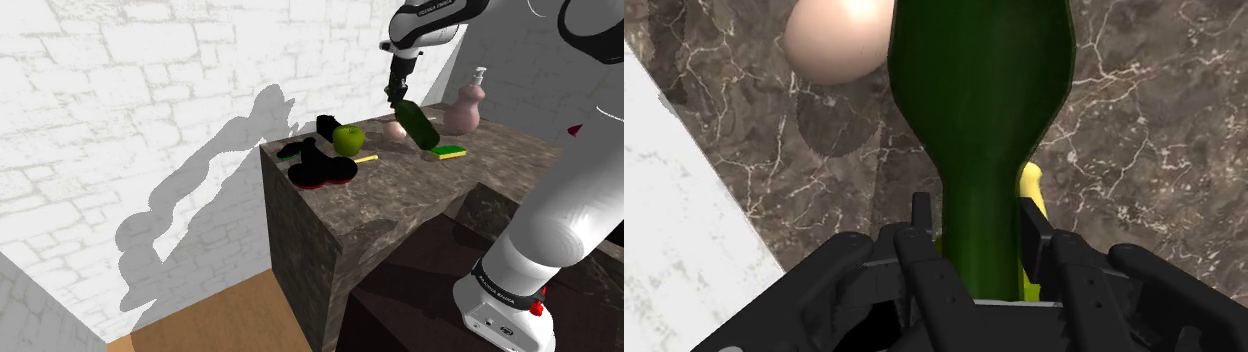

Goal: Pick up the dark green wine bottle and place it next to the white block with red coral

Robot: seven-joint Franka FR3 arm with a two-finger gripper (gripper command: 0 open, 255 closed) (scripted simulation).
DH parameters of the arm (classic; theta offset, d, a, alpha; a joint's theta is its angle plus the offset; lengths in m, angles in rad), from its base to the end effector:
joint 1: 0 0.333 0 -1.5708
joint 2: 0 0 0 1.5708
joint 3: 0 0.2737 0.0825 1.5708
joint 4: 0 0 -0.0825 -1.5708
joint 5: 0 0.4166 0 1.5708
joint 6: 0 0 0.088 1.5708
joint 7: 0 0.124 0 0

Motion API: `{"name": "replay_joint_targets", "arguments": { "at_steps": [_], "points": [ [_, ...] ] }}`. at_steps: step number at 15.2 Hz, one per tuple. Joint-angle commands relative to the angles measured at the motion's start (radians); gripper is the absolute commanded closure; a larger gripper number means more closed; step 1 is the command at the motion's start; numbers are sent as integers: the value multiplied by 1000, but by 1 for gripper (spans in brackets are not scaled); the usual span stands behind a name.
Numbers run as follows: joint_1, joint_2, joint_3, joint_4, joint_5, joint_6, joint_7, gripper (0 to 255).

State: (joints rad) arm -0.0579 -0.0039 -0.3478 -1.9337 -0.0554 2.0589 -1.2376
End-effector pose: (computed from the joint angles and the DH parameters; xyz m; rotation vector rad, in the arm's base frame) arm 0.5532 -0.2419 0.4262 2.7418 1.2486 0.0780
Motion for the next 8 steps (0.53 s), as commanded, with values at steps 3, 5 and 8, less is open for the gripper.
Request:
{"name": "replay_joint_targets", "arguments": {
  "at_steps": [3,5,8],
  "points": [
    [-11,33,-11,-9,15,42,-28,255],
    [-12,40,-11,-28,17,68,-29,255],
    [-13,52,-11,-56,21,106,-30,255]
  ]
}}
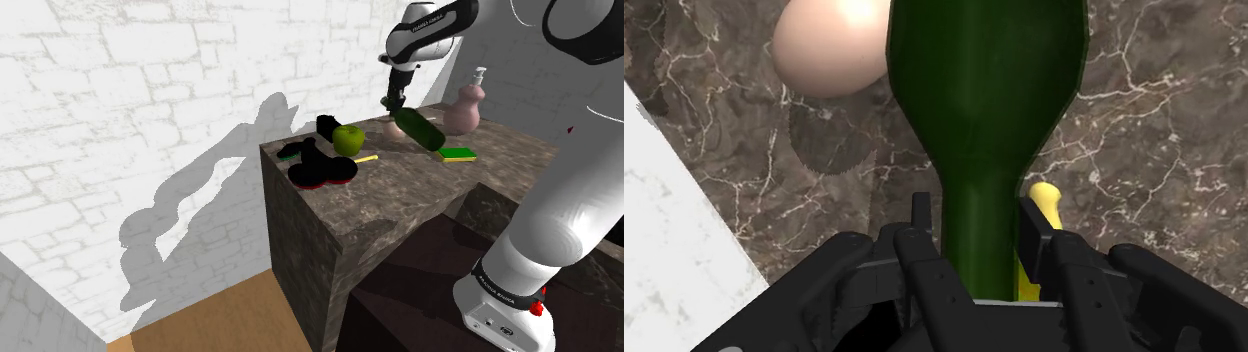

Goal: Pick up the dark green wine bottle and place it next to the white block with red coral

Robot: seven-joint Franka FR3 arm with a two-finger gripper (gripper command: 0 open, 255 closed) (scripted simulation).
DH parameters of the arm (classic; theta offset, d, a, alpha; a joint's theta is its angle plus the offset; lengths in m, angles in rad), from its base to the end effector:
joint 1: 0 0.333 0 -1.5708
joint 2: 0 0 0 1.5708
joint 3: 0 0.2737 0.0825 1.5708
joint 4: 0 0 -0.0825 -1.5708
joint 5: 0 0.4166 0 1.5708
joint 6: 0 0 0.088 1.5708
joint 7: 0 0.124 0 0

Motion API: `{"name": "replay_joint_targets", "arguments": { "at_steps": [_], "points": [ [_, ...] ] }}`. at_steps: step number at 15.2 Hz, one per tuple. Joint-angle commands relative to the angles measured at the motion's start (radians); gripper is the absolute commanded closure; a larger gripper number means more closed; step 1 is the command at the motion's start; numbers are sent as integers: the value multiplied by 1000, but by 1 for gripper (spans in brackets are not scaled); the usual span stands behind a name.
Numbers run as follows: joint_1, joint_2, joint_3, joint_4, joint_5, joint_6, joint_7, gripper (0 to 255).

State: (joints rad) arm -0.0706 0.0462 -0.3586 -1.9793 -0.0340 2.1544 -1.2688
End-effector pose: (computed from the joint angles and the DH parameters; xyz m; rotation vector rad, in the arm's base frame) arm 0.5531 -0.2540 0.3839 2.7387 1.2525 0.0795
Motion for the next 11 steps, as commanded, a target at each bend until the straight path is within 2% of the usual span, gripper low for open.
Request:
{"name": "replay_joint_targets", "arguments": {
  "at_steps": [1,11],
  "points": [
    [-1,7,-1,-19,2,24,0,255],
    [-6,62,1,-94,24,151,-12,255]
  ]
}}
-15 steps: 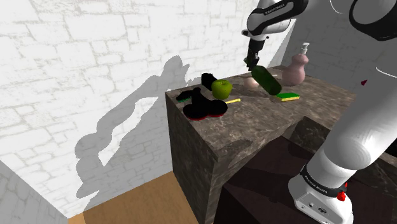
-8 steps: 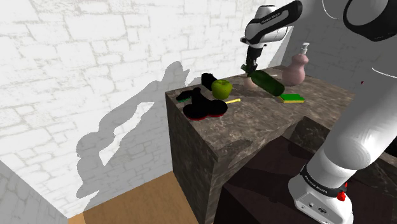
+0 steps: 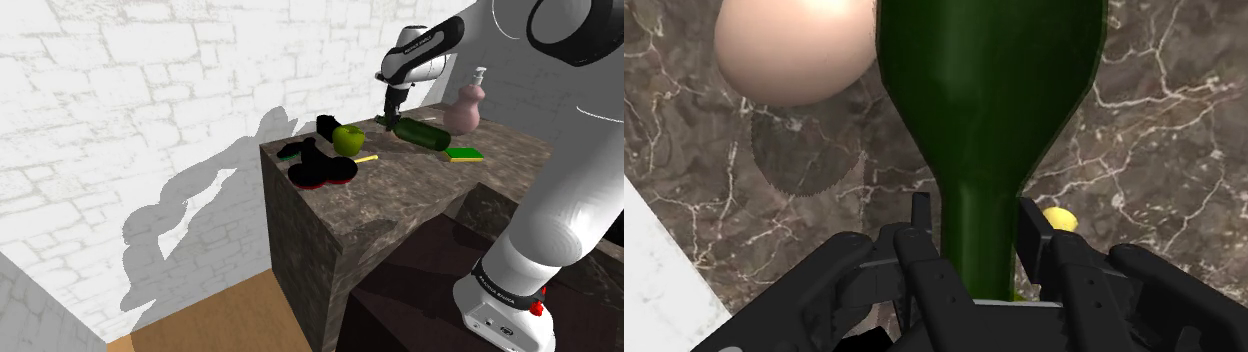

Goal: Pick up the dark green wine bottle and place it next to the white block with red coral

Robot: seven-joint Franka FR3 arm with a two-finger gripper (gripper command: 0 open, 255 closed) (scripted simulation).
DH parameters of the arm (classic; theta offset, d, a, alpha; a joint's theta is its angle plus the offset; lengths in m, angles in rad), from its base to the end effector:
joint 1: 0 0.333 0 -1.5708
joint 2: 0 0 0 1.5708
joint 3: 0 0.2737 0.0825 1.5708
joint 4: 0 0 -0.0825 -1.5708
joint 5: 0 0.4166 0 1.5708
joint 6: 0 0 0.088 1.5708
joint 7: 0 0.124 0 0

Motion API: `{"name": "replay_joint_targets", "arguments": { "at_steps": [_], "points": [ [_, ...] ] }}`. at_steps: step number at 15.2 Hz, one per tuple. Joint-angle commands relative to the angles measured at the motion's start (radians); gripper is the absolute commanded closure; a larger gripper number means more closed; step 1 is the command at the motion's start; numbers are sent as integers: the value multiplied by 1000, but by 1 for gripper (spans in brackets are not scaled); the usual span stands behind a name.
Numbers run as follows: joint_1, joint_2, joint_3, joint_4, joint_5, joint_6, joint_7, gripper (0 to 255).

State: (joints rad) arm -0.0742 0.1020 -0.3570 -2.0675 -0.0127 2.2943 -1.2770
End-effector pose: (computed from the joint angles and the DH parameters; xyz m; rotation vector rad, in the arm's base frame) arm 0.5483 -0.2520 0.3220 2.7392 1.2523 0.0782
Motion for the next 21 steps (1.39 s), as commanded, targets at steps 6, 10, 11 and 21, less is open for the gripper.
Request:
{"name": "replay_joint_targets", "arguments": {
  "at_steps": [6,10,11,21],
  "points": [
    [-6,49,2,-40,23,86,-15,255],
    [-10,82,6,-59,39,135,-24,255],
    [-11,89,7,-63,43,146,-26,255],
    [-11,89,8,-62,43,146,-26,0]
  ]
}}
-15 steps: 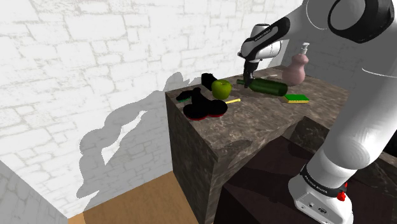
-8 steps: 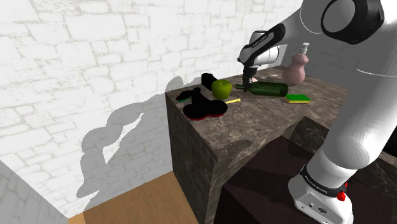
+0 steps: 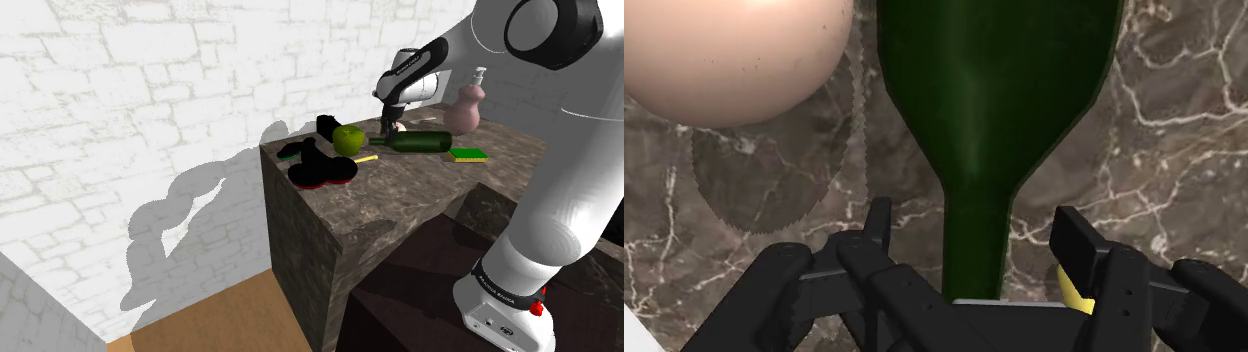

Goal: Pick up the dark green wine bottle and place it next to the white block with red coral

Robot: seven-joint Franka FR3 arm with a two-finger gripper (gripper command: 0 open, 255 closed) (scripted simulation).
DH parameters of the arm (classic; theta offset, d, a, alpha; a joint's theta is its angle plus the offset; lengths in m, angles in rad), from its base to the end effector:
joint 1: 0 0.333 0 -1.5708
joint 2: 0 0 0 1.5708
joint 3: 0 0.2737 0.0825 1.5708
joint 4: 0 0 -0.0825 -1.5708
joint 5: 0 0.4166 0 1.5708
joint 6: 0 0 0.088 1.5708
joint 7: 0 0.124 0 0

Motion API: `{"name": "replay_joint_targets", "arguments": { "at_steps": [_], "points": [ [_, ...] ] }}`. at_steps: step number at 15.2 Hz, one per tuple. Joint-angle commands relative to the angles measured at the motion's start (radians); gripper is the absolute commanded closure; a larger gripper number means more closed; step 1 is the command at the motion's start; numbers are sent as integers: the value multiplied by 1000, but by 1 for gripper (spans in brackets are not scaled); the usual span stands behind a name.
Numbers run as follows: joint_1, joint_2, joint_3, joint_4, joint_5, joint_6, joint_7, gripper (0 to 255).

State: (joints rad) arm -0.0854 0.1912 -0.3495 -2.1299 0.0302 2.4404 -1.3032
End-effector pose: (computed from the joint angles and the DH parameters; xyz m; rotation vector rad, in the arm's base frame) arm 0.5410 -0.2525 0.2566 2.7400 1.2510 0.0776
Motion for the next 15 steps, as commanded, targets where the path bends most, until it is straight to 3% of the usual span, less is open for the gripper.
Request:
{"name": "replay_joint_targets", "arguments": {
  "at_steps": [1,4,8,15],
  "points": [
    [0,0,0,0,0,0,0,0],
    [0,0,0,0,0,0,0,0],
    [14,-92,-9,23,-45,-111,31,0],
    [14,-92,-8,23,-45,-111,31,0]
  ]
}}
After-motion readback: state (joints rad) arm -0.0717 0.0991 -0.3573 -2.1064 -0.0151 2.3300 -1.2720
